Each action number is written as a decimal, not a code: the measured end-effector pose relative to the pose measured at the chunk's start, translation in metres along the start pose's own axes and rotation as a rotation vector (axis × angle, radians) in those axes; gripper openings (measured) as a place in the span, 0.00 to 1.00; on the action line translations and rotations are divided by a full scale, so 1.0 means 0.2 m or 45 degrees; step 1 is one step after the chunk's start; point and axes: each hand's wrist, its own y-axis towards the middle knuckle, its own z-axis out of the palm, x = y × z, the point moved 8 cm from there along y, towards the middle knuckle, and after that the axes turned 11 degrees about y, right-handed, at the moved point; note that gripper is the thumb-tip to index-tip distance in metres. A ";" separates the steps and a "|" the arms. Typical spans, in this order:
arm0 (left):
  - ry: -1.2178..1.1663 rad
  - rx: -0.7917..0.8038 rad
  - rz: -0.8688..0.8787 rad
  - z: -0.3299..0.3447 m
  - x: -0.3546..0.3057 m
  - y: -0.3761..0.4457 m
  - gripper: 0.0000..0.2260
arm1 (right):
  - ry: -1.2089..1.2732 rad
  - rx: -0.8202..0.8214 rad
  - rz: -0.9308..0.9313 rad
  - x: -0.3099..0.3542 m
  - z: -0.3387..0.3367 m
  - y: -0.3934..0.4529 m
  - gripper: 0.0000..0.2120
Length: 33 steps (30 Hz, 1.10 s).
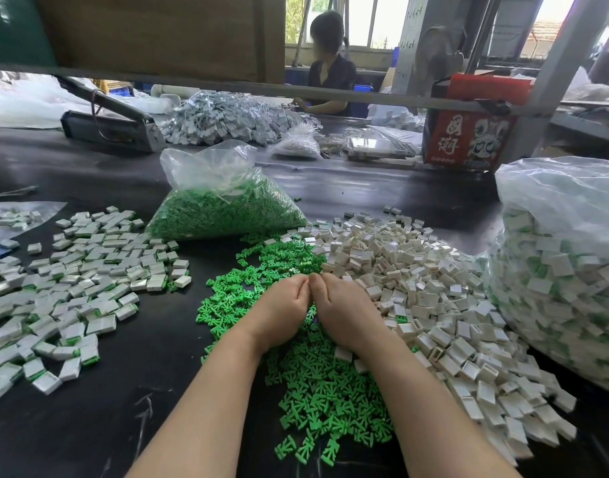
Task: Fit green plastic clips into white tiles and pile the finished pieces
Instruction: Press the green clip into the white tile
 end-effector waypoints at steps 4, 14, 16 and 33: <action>0.138 0.015 -0.010 0.00 0.00 0.00 0.13 | -0.061 0.003 -0.005 -0.01 0.01 0.00 0.22; 0.211 0.065 -0.017 0.03 0.00 0.00 0.14 | -0.063 0.031 -0.004 -0.01 0.02 -0.01 0.19; 0.204 0.035 -0.011 0.03 0.00 0.00 0.13 | -0.061 0.023 0.001 -0.01 0.02 -0.01 0.19; -0.512 -0.157 0.036 -0.09 -0.02 -0.03 0.12 | 1.013 -0.130 0.151 -0.09 -0.07 0.03 0.21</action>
